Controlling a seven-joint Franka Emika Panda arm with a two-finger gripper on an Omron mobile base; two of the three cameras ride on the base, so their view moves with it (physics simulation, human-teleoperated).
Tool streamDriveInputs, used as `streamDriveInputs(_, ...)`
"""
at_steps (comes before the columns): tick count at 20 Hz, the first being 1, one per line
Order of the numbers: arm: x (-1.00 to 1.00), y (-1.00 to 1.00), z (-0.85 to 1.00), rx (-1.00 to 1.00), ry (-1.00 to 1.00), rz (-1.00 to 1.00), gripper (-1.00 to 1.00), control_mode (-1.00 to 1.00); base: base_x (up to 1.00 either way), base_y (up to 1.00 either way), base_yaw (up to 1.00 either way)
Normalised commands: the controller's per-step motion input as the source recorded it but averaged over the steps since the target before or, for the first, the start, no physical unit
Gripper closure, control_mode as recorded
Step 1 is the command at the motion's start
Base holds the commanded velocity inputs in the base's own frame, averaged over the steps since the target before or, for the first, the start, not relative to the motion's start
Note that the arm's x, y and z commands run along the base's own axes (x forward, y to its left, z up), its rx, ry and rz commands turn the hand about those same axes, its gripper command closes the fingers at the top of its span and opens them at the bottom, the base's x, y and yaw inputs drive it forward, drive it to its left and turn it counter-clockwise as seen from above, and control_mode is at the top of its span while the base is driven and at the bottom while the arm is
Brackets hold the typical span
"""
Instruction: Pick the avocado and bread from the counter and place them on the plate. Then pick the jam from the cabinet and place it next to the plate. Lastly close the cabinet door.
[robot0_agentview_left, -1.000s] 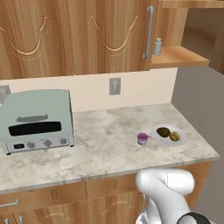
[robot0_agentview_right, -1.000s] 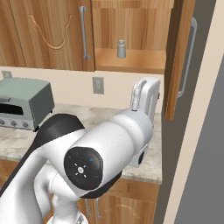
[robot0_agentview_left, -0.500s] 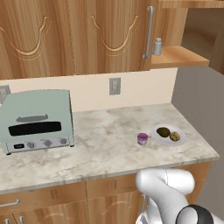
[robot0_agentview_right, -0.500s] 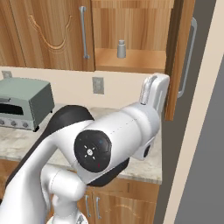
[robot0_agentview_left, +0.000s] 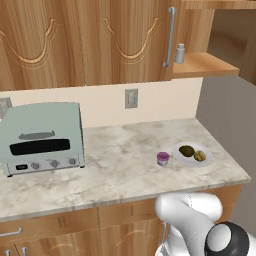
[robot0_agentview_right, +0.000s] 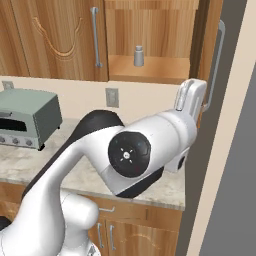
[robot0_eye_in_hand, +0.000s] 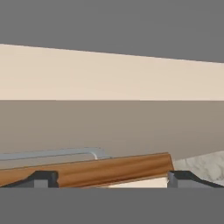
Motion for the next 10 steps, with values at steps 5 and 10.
streamDriveInputs(5, 0.27, -0.24, 0.00, 0.01, 0.02, 0.00, -1.00, -1.00, 0.00, 0.00, 0.00)
streamDriveInputs(10, 0.21, -0.24, -0.01, 0.01, 0.00, 0.00, -1.00, -1.00, 0.00, 0.00, 0.00)
